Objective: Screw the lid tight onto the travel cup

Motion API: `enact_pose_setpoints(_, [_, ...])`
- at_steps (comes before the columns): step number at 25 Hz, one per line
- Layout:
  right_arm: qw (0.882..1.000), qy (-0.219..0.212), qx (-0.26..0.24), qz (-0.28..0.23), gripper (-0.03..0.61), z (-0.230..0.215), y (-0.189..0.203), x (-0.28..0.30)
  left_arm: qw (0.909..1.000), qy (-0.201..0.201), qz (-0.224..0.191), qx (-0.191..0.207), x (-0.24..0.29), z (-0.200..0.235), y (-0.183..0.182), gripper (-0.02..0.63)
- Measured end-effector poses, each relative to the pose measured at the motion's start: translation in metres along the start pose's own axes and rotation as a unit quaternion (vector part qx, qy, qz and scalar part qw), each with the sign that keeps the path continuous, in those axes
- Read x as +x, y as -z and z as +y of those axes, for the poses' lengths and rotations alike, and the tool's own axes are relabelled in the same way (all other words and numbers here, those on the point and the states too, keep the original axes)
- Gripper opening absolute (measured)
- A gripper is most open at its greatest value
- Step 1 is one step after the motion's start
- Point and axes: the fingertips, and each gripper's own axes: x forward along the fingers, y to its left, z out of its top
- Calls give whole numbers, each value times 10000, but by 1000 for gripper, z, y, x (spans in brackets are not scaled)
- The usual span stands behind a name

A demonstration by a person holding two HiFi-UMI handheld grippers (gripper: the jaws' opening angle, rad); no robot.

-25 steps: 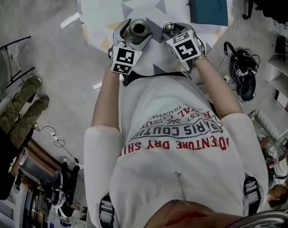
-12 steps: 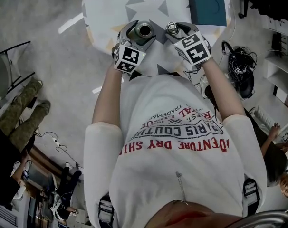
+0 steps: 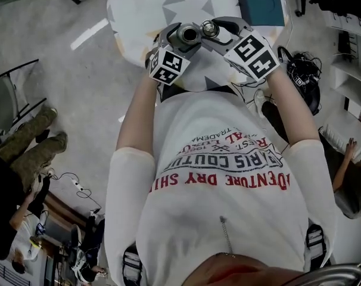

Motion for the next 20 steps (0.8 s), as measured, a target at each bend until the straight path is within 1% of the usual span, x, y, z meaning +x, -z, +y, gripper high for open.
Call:
enact_pose_setpoints(4, [9979,-358,-535,-95,241,21,-23,0,9998,169,42,12,1,-3,1,382])
enact_pose_setpoints(8, [9927,-660,-1009,100,241,40,-27,15,9997,253,36,-62,-1,-3,3,383])
enact_pose_setpoints(17, [9819,-1112,-1433,552,241,38,-13,34,9991,424,67,-30,1,-3,1,383])
enact_pose_setpoints(20, [9751,-1179,-1721,748,238,40,-7,40,9990,453,54,-38,0,-3,2,384])
